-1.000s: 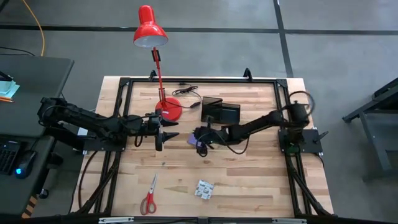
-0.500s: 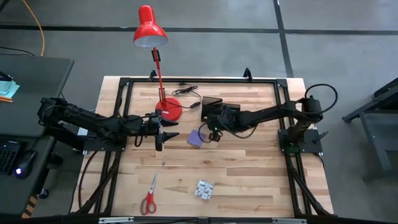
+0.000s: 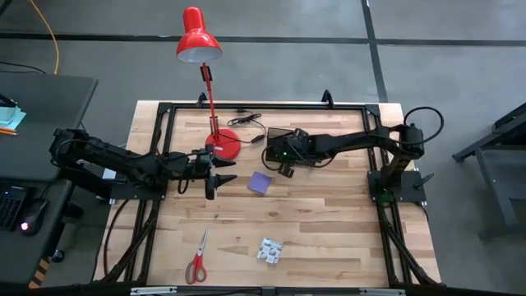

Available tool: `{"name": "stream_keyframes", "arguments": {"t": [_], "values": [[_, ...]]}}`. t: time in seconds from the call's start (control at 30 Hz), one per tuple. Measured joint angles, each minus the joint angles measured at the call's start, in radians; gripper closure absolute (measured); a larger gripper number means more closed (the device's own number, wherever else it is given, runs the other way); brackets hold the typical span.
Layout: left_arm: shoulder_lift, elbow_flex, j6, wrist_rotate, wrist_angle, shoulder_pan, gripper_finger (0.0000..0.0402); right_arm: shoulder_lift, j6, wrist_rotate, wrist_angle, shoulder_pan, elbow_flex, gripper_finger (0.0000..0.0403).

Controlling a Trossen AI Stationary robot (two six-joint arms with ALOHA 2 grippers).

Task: Pick and place office supplies into organizer
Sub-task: Put the yellow eraser into the black desk organizer, then put the pink binder clip into the black desk organizer

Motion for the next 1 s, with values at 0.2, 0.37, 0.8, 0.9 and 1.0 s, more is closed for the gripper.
{"name": "stream_keyframes", "arguments": {"t": [0.2,0.37,0.8,0.9,1.0], "values": [[0.000,0.000,0.000,0.000,0.000,0.000,0.0169,0.000,-0.011,-0.005,0.003,-0.011,0.000,0.0395],[0.000,0.000,0.002,0.000,0.001,0.000,0.0169,0.000,-0.011,0.015,0.010,-0.013,0.000,0.0354],[0.000,0.000,0.001,0.000,0.001,0.000,0.0169,0.000,0.008,-0.074,0.031,-0.018,0.000,0.0256],[0.000,0.000,0.002,0.000,0.001,0.000,0.0169,0.000,0.008,-0.070,0.030,-0.013,0.000,0.0250],[0.000,0.000,0.002,0.000,0.001,0.000,0.0169,0.000,0.017,-0.070,0.026,0.010,0.000,0.0250]]}}
